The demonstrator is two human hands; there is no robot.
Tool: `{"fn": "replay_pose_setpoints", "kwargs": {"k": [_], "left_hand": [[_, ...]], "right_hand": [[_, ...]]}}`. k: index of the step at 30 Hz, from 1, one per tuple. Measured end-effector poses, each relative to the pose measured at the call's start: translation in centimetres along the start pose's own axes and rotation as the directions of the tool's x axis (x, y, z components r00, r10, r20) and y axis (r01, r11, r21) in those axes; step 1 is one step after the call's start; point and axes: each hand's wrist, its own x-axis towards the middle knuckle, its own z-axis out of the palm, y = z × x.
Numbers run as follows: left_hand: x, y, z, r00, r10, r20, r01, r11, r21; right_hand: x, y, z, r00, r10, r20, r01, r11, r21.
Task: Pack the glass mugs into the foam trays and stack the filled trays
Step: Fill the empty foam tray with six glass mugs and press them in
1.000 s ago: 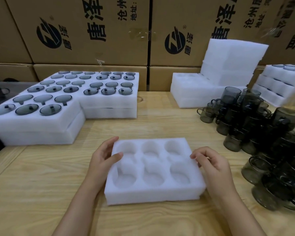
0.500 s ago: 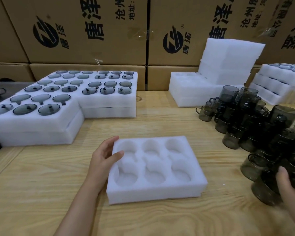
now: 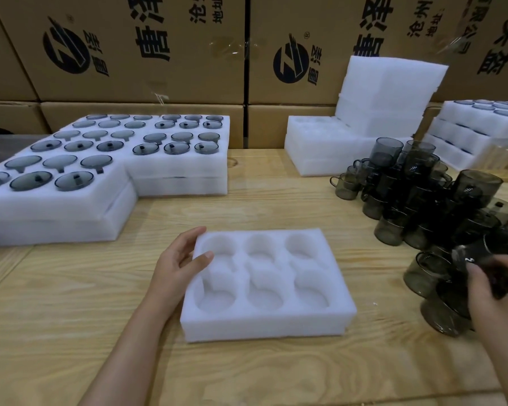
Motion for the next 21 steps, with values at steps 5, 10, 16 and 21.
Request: {"fn": "replay_pose_setpoints", "kwargs": {"k": [5,10,16,21], "left_hand": [[-0.1,0.2,0.5,0.997,0.006,0.080,-0.009,0.999,0.034],[-0.3,0.3,0.6,0.991,0.000,0.132,-0.014,0.994,0.105],[-0.2,0.2,0.5,0.992,0.017,0.127,-0.039,0.984,0.173],[-0.2,0.2,0.4,0.994,0.024,0.107,-0.044,0.981,0.189]], "right_hand": [[-0.2,-7.6,0.3,0.992,-0.119,-0.044,0.127,0.913,0.387],[0.4,-11.8,3.9,0.952,-0.145,0.271,-0.055,0.786,0.615],[1.4,-12.9,6.2,0.861,-0.247,0.445,-0.049,0.831,0.554],[2.5,-12.3,6.2,0.800,-0.312,0.513,0.030,0.874,0.485]]}}
